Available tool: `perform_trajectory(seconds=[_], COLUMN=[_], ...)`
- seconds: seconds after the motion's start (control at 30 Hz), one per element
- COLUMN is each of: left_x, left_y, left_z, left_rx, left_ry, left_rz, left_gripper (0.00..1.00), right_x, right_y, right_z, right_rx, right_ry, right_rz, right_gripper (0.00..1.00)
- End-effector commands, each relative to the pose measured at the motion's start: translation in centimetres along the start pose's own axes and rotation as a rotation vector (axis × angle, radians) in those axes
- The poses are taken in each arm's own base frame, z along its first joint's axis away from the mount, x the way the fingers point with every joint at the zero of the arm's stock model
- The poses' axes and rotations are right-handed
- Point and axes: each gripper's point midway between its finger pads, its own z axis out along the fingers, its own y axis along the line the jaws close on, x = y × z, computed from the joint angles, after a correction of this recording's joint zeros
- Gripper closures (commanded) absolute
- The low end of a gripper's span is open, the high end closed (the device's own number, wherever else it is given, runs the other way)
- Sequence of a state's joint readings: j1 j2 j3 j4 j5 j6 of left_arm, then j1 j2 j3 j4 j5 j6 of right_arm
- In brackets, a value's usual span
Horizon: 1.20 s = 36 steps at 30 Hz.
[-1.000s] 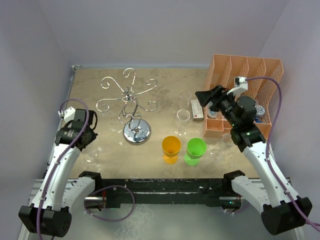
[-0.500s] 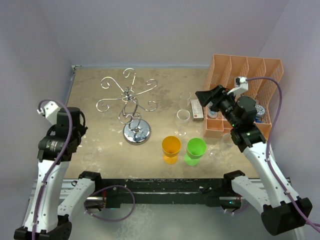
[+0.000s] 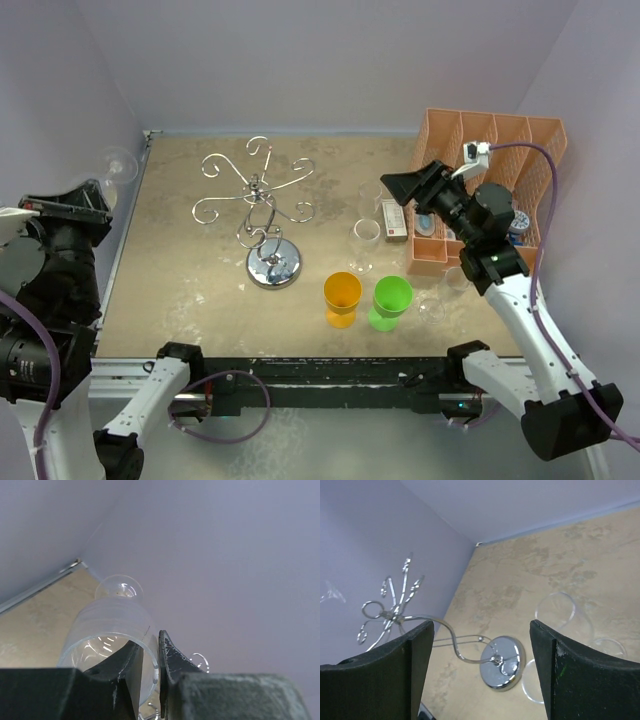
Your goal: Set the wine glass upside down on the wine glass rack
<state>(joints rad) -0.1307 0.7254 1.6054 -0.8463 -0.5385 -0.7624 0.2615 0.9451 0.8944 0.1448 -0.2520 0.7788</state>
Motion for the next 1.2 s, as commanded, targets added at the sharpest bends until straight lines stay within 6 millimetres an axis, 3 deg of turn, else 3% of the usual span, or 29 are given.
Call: perform_trajectory(seconds=[0.0, 0.2, 0.37, 0.6, 0.77, 1.17], left_x=[-3.2, -3.4, -2.3, -0.3, 1.0, 2.6], left_y=[-6.2, -8.9, -12.7, -15.8, -17.3, -19.1], left_z=[-0.3, -1.4, -2.5, -2.5, -2.4, -4.0], left_rx=[0.249, 0.397, 0.61, 0.788, 0.879, 1.064], left_ry=[-0.064, -0.05, 0.007, 0.071, 0.123, 0.191], left_rz=[-0.052, -0.047, -0.062, -0.129, -0.172, -0.227], left_gripper=[0.87, 0.87, 0.86, 0.86, 0.85, 0.84], right_x=[-2.5, -2.8, -5.0, -7.1, -6.6, -3.7], right_y=[6.1, 10.8, 14.5, 20.6, 24.5, 28.6], right_z=[-0.5, -0.9, -0.1, -0.2, 1.3, 5.1], right_rx=[-0.243, -0.44, -0.479, -0.64, -0.655, -0.533], right_ry=[-0.04, -0.074, -0.176, -0.233, -0.2, -0.121], right_rz=[0.006, 0.019, 0.059, 0.251, 0.414, 0.693], right_gripper=[0.21, 0.21, 0.28, 0.33, 0.37, 0.46])
